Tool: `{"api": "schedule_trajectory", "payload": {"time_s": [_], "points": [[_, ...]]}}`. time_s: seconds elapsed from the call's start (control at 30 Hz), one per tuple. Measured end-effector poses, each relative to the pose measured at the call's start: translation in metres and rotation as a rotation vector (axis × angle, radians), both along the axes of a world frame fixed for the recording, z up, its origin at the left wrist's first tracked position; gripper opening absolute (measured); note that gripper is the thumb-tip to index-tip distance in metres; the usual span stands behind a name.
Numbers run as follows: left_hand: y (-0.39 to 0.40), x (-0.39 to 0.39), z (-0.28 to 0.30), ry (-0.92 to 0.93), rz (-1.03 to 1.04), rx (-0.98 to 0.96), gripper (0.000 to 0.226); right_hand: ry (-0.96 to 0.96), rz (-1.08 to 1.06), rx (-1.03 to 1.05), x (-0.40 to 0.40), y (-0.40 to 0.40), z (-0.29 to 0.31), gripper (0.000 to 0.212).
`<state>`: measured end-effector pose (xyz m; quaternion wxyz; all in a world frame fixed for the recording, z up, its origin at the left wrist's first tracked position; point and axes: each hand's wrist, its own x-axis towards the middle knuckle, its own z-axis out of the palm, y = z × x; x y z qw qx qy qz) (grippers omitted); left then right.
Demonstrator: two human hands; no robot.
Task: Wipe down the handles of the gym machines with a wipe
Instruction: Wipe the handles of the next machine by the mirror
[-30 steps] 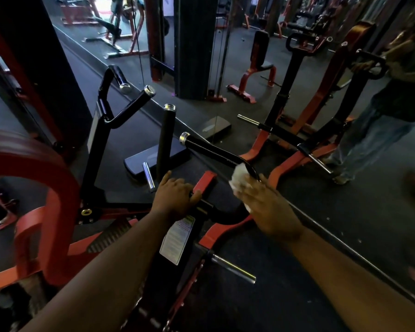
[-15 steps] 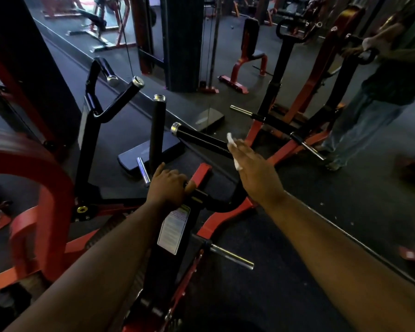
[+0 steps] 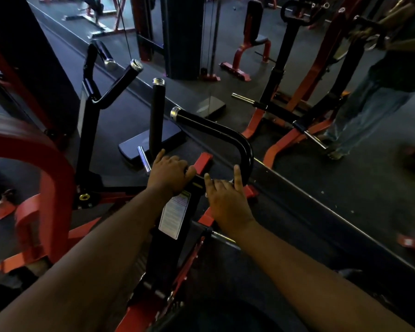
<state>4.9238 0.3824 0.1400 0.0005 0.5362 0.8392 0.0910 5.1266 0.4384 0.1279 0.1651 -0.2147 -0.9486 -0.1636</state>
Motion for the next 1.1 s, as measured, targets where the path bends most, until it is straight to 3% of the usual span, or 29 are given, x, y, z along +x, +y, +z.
{"api": "schedule_trajectory", "payload": {"time_s": [0.2, 0.33, 0.4, 0.5, 0.53, 0.6, 0.7, 0.83, 0.93, 1.1], "points": [[0.0, -0.003, -0.006, 0.004, -0.002, 0.038, 0.061, -0.092, 0.369, 0.007, 0.045, 0.038, 0.014, 0.053], [0.001, -0.005, -0.008, 0.005, -0.009, 0.051, 0.056, 0.133, 0.423, -0.288, 0.079, 0.045, 0.02, 0.051], [0.001, -0.005, -0.008, 0.02, -0.004, 0.039, 0.064, 0.467, 0.28, -0.544, 0.095, 0.039, 0.014, 0.039], [0.001, -0.003, -0.007, 0.041, 0.009, 0.03, 0.071, 1.104, -0.294, -1.161, 0.085, 0.022, -0.002, 0.026], [0.001, -0.003, -0.006, 0.044, 0.007, 0.023, 0.07, 1.202, -0.408, -1.434, 0.073, 0.016, -0.006, 0.022], [0.001, -0.003, -0.005, 0.039, -0.002, 0.018, 0.066, 1.228, -0.37, -1.912, 0.048, 0.003, -0.005, 0.024], [0.0, -0.003, -0.003, 0.026, -0.005, 0.026, 0.061, 1.292, -0.313, -2.257, 0.024, -0.004, 0.013, 0.028], [0.001, -0.004, -0.006, 0.024, -0.002, 0.035, 0.06, 1.452, -0.488, -2.23, 0.029, 0.006, 0.036, 0.027], [0.001, -0.006, -0.007, 0.029, -0.005, 0.04, 0.058, 1.557, -0.492, -1.98, 0.033, 0.035, 0.068, 0.019], [0.002, -0.004, -0.004, 0.044, -0.014, 0.029, 0.057, 1.137, -0.29, -1.631, 0.02, 0.05, 0.091, 0.026]]}}
